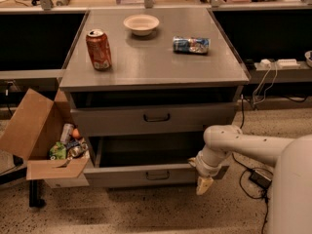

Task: Open middle drawer

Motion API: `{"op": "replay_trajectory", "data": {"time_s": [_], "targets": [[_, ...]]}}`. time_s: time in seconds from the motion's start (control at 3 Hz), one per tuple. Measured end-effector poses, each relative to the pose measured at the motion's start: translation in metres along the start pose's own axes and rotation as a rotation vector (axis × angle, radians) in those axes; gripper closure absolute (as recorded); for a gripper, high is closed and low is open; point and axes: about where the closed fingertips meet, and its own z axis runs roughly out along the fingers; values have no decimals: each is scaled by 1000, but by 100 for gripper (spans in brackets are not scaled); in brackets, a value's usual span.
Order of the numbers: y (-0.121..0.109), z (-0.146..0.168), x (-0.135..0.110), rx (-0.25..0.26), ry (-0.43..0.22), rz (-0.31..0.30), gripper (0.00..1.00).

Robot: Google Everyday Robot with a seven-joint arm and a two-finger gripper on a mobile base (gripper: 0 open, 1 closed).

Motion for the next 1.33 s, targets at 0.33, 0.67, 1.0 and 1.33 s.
{"op": "replay_trajectory", "data": {"time_s": [0.33, 0.67, 1.0, 1.33], "targets": [[17, -7, -4, -2, 6, -23, 60], [36, -11, -9, -6, 0, -41, 83], [45, -11, -12, -9, -14, -43, 100], [45, -13, -12, -9, -14, -43, 100]]}}
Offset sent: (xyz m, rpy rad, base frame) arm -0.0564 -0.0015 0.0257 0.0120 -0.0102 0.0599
